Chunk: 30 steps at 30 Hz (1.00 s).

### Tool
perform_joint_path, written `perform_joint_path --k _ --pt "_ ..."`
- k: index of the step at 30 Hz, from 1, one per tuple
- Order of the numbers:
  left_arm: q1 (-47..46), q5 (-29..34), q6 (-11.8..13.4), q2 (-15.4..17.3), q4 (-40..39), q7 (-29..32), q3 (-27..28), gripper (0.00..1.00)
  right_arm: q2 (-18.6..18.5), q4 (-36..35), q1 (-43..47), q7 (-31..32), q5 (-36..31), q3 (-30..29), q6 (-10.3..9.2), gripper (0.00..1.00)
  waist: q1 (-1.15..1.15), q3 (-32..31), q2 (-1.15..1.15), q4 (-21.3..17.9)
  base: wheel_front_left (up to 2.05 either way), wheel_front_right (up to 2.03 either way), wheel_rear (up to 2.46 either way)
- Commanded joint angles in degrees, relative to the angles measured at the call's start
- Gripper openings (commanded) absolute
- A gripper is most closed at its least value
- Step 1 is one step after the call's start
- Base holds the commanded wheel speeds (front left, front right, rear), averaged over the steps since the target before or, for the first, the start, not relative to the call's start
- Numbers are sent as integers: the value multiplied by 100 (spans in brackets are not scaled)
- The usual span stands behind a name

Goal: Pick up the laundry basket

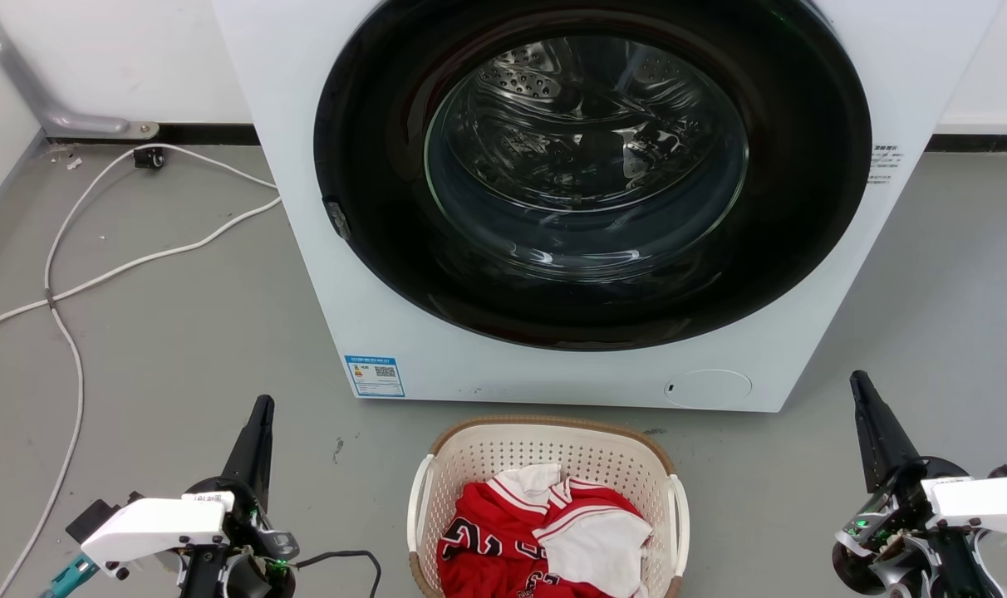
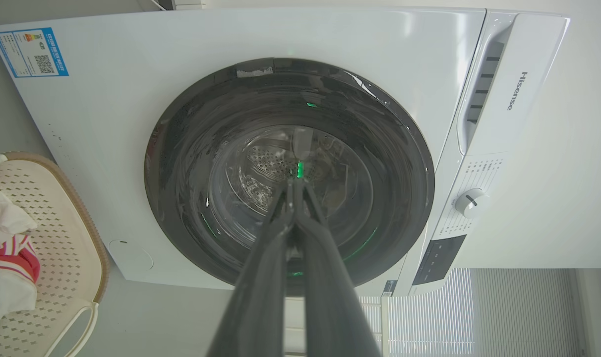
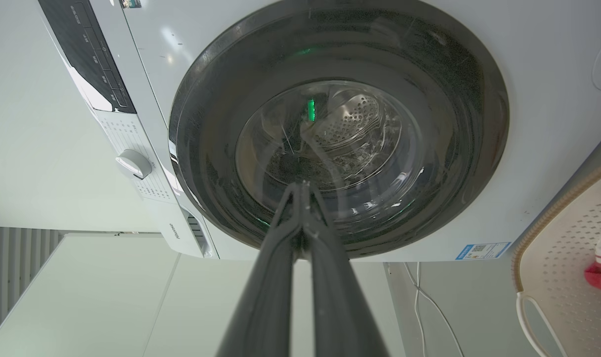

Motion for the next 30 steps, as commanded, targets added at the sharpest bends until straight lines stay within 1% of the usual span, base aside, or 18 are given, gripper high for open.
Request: perform_joint_path --k 1,30 --pt "-58 0 -12 -5 7 18 25 0 1 3 -60 9 23 -1 -2 0 0 0 0 0 0 0 0" --pt "-58 9 -12 -11 7 23 31 0 1 3 -61 9 23 0 -2 0 0 0 0 0 0 0 0"
